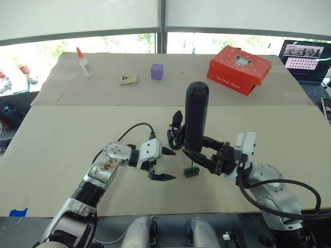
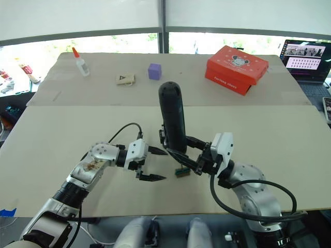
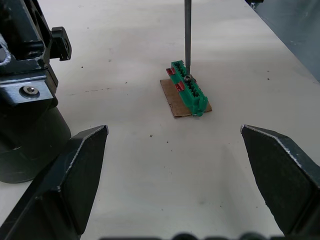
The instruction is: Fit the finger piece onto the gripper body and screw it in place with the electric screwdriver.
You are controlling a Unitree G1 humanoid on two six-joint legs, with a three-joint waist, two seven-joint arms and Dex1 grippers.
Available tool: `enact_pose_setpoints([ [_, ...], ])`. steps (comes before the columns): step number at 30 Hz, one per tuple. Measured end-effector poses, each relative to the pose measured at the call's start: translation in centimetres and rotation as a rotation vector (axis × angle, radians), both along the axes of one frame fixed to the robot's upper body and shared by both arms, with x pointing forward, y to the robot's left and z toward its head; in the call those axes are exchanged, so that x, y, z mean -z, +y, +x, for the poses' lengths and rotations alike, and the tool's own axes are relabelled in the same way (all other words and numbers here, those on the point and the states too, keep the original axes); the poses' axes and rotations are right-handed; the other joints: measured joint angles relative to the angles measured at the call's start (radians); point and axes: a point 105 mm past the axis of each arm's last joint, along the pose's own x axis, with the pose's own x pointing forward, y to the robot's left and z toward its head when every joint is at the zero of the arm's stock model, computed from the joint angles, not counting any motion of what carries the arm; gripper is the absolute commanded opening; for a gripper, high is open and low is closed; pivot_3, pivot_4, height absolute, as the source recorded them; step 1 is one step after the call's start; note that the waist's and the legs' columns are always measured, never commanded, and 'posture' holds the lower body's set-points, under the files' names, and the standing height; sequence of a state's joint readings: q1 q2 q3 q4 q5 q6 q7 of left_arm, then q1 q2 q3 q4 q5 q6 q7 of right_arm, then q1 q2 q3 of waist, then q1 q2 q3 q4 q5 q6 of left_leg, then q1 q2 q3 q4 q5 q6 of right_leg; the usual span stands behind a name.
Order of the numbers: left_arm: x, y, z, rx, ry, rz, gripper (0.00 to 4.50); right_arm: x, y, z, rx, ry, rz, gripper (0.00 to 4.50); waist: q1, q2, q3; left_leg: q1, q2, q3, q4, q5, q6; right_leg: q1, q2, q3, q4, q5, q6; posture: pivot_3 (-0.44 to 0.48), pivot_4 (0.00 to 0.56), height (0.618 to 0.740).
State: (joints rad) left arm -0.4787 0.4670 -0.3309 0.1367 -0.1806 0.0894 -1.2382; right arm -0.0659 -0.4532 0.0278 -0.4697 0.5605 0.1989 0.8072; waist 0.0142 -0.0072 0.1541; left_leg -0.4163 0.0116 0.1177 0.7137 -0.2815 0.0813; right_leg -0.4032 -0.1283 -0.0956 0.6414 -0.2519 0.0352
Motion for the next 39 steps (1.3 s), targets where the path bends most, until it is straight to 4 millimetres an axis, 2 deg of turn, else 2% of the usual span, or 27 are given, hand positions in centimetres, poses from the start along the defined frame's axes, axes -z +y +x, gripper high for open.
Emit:
enact_pose_setpoints([
  [39,-0.11,0.52,0.23,-0.017,-0.006,0.007,4.5,-0.02,0.11,0.11,-0.001,-0.012,-0.016,1.89,-0.001,0.0,0.0,0.0,0.0,0.0,0.0,0.0,0.0,0.0,0.0,0.0,0.0,0.0,0.0,0.0,0.15,0.74],
])
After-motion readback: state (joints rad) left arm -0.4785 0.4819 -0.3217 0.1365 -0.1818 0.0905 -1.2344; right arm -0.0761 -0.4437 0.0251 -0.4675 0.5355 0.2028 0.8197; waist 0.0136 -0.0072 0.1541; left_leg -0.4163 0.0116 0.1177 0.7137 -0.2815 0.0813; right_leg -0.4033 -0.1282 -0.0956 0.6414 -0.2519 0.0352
